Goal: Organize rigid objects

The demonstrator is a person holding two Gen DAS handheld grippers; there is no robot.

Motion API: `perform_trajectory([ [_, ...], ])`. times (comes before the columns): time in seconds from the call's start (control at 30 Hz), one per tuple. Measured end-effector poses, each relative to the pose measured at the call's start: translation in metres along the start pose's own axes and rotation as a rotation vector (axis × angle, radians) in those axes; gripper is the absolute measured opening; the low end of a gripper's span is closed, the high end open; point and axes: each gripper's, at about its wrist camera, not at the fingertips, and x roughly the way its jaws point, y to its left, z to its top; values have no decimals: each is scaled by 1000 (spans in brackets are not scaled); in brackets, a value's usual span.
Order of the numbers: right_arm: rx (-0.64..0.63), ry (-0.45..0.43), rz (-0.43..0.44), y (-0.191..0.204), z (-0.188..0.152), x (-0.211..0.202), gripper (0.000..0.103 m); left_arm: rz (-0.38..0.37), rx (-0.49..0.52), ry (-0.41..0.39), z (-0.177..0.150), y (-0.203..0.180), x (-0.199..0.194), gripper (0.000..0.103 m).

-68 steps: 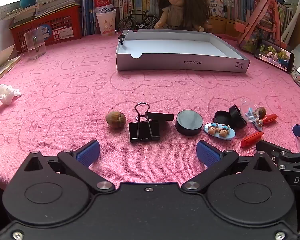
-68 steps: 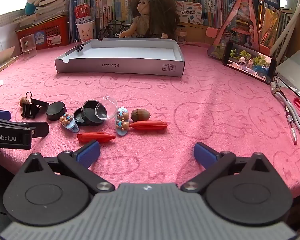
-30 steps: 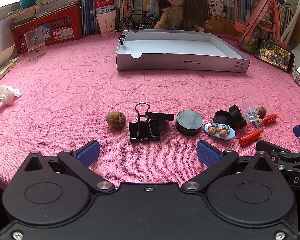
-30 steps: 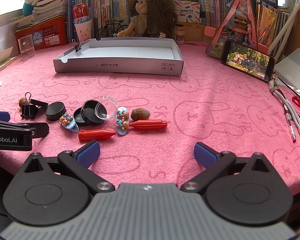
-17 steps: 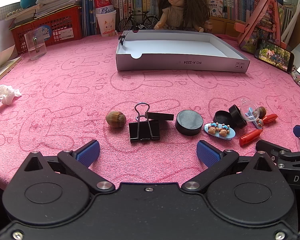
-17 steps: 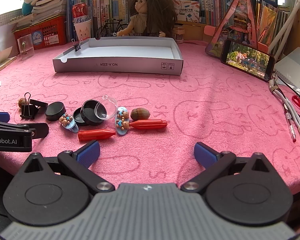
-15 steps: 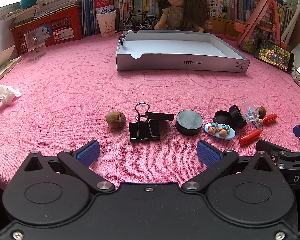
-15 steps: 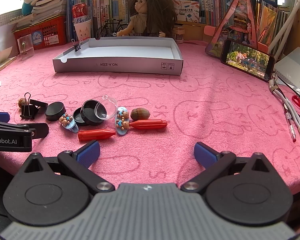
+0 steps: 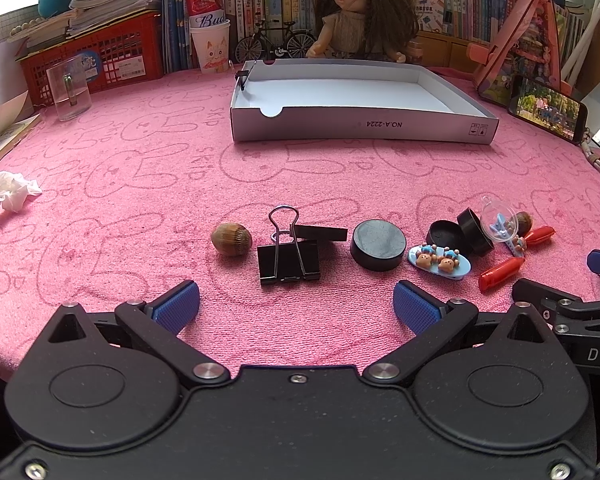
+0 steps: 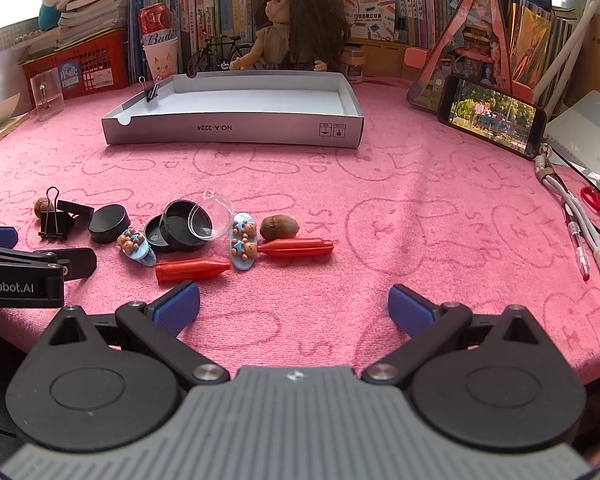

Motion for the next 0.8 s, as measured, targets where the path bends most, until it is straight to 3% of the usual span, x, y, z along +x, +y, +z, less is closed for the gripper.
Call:
perform_trajectory([
  [0.2,52,-54,68,-9,-2,-10,103,-11,11,-3,0,2,0,103],
  [0.47,19,-100,101,-3,-3,-16,101,-22,12,4,0,4,-2,101],
  [0.63,-17,-121,128,6,-3,-18,98,-36,-39,-29,3,12,-9,84],
  [0.8,-52,-132,150,15,-3,-18,93,-82,-65,-56,4,16,-14,58],
])
